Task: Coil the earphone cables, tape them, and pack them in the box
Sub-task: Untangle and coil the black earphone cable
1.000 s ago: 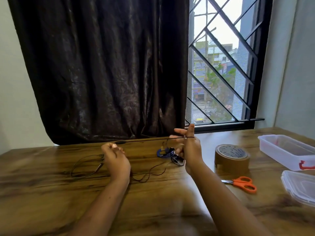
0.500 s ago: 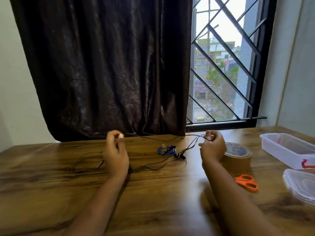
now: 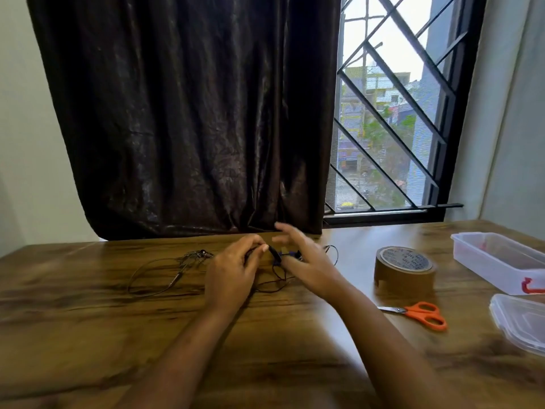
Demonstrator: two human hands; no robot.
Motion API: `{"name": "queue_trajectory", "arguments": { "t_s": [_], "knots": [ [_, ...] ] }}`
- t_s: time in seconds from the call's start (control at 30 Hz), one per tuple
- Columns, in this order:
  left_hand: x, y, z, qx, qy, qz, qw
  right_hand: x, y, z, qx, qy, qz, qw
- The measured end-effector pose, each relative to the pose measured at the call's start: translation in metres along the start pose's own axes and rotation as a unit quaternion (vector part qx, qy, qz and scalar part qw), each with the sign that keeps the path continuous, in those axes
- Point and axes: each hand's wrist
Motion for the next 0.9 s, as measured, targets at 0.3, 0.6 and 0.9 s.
{"name": "queue_trajectory", "arguments": {
  "t_s": [0.3,0.6,0.9],
  "knots": [
    [0.002,0.014,0.002,-0.046,0.069,0.066,0.994,0.005,-0.019,0.014,0.088,-0.257,-0.14,0.952],
    [0.0,0.033,0.011,0.037,0.086,0.135,0.986,-0.005,-0.047,0.054,0.178,-0.552,-0.321,0.749],
    [0.005,0.03,0.008,-0.117,0.063,0.172,0.976,-0.007,-0.045,0.039,-0.038,-0.353,-0.275,0.893]
  ]
}}
Point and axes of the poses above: each hand's wrist, its own x-axis towards the middle knuckle, its own z-axis out of the back of the hand, y = z × x, and after that the axes turned 6 degrees about y, right-handed
